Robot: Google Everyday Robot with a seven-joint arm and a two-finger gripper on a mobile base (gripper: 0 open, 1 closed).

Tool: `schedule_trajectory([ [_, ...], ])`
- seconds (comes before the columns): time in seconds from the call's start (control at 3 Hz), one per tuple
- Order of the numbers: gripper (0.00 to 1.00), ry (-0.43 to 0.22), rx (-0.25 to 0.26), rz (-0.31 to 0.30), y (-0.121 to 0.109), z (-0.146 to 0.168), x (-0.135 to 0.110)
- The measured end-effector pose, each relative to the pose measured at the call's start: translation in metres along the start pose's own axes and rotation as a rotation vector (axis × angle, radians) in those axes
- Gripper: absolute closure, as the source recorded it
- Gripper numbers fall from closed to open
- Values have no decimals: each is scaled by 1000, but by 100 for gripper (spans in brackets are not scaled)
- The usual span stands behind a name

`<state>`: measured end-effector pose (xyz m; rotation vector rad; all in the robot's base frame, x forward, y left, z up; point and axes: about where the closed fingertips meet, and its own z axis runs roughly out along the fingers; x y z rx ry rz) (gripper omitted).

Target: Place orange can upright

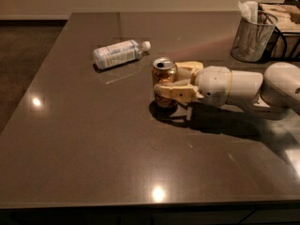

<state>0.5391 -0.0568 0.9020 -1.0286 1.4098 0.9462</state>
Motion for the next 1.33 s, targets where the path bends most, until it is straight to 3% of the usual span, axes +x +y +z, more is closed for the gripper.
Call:
schedule_trajectory([
  [0.67,12,-30,7,-15,0,-4,6],
  [1.0,0,-30,3,-16,1,-2,5],
  [1.33,0,-30,3,-16,1,-2,5],
])
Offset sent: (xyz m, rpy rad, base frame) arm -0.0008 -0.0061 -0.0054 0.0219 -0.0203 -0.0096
